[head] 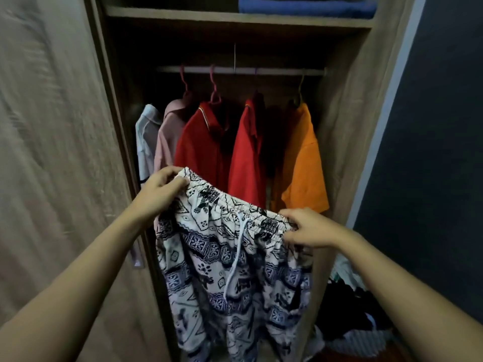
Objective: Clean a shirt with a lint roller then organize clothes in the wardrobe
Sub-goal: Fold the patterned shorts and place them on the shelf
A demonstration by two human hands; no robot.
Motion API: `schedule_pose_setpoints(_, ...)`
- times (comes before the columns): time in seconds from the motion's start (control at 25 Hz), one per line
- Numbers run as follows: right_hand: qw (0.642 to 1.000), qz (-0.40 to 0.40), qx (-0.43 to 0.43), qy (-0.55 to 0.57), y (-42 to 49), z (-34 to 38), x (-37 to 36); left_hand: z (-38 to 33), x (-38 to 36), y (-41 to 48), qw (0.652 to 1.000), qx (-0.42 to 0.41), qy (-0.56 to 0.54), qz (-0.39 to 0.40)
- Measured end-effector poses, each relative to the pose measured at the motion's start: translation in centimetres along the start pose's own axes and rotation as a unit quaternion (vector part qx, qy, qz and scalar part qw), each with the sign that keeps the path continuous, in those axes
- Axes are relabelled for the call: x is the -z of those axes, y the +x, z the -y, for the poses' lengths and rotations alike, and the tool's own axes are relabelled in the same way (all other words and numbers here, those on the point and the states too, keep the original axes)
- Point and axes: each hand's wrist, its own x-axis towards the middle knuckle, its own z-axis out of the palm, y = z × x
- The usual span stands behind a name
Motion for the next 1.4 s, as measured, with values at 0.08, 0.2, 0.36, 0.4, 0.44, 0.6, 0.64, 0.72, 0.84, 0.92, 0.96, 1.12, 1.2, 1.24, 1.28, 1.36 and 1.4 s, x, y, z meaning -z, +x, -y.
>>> schedule_pose_setpoints(0.08, 0.998, -0.031, 0.009, 0.045, -0.6, 0.0, 1.0, 1.0, 0.9, -0.6, 1.000, -0.005, -0.020, 0.019)
schedule_pose_setpoints(0.2, 0.992, -0.041, 0.036, 0.115, -1.7, 0.5, 2.0, 1.6, 2.1, -1.4, 0.997, -0.019, -0.025, 0.064)
schedule_pose_setpoints(0.36, 0.994, 0.013, 0.091, 0.057, -1.8, 1.5, 2.9, 2.8, 3.4, -1.2, 0.993, -0.052, 0.087, 0.065)
schedule_pose_setpoints(0.4, 0.994, -0.011, 0.099, 0.053, -1.7, 1.3, 3.3, 2.9, 3.8, -1.1, 0.993, -0.057, 0.089, 0.057)
schedule_pose_setpoints(0.44, 0.991, -0.055, 0.093, 0.074, -1.6, 1.2, 3.7, 2.8, 4.1, -1.2, 0.994, -0.063, 0.074, 0.047)
schedule_pose_setpoints(0.6, 0.944, -0.183, 0.044, 0.270, -1.2, 0.3, 4.6, 1.7, 4.3, -1.5, 0.994, -0.058, -0.087, 0.032)
schedule_pose_setpoints(0.64, 0.939, -0.168, 0.028, 0.299, -0.9, 0.3, 4.2, 1.4, 4.1, -1.7, 0.991, -0.036, -0.127, 0.032)
schedule_pose_setpoints(0.72, 0.910, -0.167, -0.016, 0.378, -0.2, -0.2, 3.2, 2.1, 3.6, -1.1, 0.988, 0.007, -0.155, 0.015)
schedule_pose_setpoints(0.84, 0.869, -0.168, -0.084, 0.458, 1.4, -0.1, 2.0, 3.4, 1.7, 0.5, 0.983, 0.101, -0.145, -0.047)
schedule_pose_setpoints(0.92, 0.859, -0.165, -0.130, 0.467, 2.7, 0.6, 0.8, 3.4, -0.3, 0.8, 0.984, 0.116, -0.120, -0.057)
schedule_pose_setpoints(0.96, 0.846, -0.166, -0.142, 0.486, 3.2, 1.3, 0.2, 2.9, -1.7, 0.7, 0.987, 0.107, -0.113, -0.031)
schedule_pose_setpoints(1.12, 0.816, -0.140, -0.119, 0.548, 4.4, 3.9, -0.9, 1.2, -5.9, -0.2, 0.991, 0.053, -0.105, 0.058)
schedule_pose_setpoints(1.2, 0.815, -0.135, -0.099, 0.555, 4.4, 4.9, -0.9, 1.1, -6.5, -0.3, 0.989, 0.048, -0.120, 0.073)
schedule_pose_setpoints(1.24, 0.819, -0.140, -0.089, 0.549, 4.4, 5.2, -1.0, 1.2, -6.7, -0.4, 0.989, 0.039, -0.117, 0.085)
schedule_pose_setpoints(1.28, 0.824, -0.146, -0.081, 0.541, 4.5, 5.3, -1.2, 1.3, -6.8, -0.5, 0.988, 0.041, -0.119, 0.094)
schedule_pose_setpoints(1.36, 0.836, -0.146, -0.066, 0.525, 4.5, 5.8, -1.4, 2.0, -6.8, -0.5, 0.987, 0.044, -0.124, 0.097)
schedule_pose_setpoints(1.4, 0.836, -0.138, -0.062, 0.528, 4.5, 6.1, -1.4, 2.4, -6.7, -0.6, 0.990, 0.032, -0.104, 0.093)
